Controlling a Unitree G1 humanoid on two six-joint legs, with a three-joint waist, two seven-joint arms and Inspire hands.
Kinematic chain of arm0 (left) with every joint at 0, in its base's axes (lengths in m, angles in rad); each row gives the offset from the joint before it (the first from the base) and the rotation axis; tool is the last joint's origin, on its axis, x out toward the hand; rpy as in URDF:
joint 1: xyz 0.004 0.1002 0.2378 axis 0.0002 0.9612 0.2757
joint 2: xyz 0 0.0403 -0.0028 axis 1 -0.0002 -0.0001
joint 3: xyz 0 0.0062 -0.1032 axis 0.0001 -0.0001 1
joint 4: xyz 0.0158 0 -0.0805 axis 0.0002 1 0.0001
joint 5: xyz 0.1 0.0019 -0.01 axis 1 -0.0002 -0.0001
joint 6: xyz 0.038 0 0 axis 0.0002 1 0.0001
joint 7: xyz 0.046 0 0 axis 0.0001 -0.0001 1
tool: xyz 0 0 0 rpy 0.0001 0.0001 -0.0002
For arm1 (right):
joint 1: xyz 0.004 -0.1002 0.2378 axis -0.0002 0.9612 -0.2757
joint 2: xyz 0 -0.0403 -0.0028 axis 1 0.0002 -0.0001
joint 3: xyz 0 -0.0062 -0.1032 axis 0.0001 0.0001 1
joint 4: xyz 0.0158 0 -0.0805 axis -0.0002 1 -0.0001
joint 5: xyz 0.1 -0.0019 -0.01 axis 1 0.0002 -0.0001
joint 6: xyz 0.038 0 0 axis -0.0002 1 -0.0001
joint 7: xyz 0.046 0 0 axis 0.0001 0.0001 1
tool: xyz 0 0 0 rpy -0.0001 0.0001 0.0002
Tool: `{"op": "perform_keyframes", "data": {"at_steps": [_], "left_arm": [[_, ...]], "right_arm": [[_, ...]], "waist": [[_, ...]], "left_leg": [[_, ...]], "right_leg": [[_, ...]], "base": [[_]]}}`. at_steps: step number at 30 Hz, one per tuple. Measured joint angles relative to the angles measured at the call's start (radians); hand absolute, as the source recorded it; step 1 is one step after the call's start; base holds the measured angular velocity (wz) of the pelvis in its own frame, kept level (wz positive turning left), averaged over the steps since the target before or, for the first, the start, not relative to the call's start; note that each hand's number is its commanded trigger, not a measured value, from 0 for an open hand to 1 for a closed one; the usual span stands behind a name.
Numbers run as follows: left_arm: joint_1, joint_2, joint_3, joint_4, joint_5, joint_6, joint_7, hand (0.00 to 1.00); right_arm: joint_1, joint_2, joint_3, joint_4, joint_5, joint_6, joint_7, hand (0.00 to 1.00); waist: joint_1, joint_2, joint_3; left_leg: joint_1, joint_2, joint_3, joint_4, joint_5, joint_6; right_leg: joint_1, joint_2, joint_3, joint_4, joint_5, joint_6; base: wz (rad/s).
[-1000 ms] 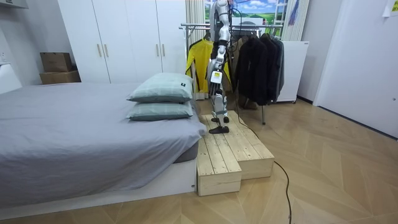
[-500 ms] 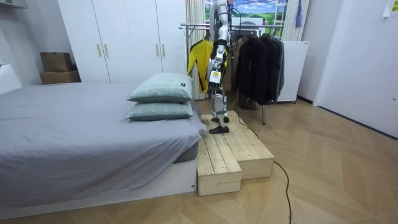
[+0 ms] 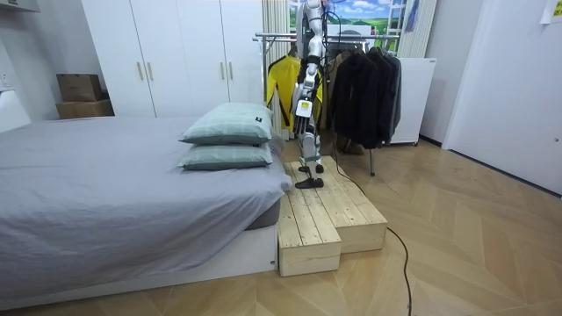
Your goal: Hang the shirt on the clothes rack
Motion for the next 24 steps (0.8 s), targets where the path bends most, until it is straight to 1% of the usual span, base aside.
{"op": "perform_keyframes", "data": {"at_steps": [4,5,6,14,19,24], "left_arm": [[0.0,0.0,0.0,0.0,0.0,0.0,0.0,0.0],[0.0,0.0,0.0,0.0,0.0,0.0,0.0,0.0],[0.0,0.0,0.0,0.0,0.0,0.0,0.0,0.0],[-0.001,0.004,-0.001,-0.002,0.001,0.015,-0.014,0.0],[-0.001,0.004,-0.003,-0.003,0.001,0.021,-0.016,0.0],[-0.003,0.004,-0.008,-0.003,0.001,0.026,-0.016,0.0]], "right_arm": [[0.0,-0.001,0.0,0.0,-0.001,0.0,0.002,0.0],[0.0,-0.001,0.0,0.0,0.0,0.0,0.002,0.0],[0.0,-0.001,0.0,0.0,0.0,0.001,0.002,0.0],[0.0,-0.001,0.0,-0.002,0.001,0.011,0.003,0.0],[-0.001,-0.001,0.0,-0.003,0.008,0.03,0.004,0.0],[-0.001,-0.003,0.002,-0.005,0.012,0.03,0.008,0.0]], "waist": [[0.0,0.0,-0.0011],[0.0,-0.002,-0.0034],[-0.001,0.003,-0.0089],[-0.016,0.003,-0.0089],[-0.016,0.003,-0.008],[-0.015,0.007,-0.0061]], "left_leg": [[-0.002,0.0,-0.001,0.0,0.0,0.0],[-0.003,-0.001,-0.001,0.0,0.0,0.0],[-0.003,-0.001,-0.001,0.0,0.0,0.0],[-0.001,-0.004,-0.003,0.0,0.001,0.001],[-0.001,-0.004,-0.003,0.0,0.001,0.001],[-0.002,-0.004,-0.004,0.0,0.001,0.003]], "right_leg": [[-0.002,0.0,0.0,0.0,0.0,0.0],[-0.003,0.0,-0.001,0.0,0.0,0.0],[-0.004,0.0,-0.001,0.001,0.0,0.0],[-0.002,-0.003,-0.002,0.003,0.0,0.0],[-0.001,-0.003,-0.001,0.003,0.0,0.0],[-0.005,-0.003,0.0,0.008,0.0,0.0]], "base": [[0.0],[0.0],[0.0],[0.0],[0.0],[0.0]]}}
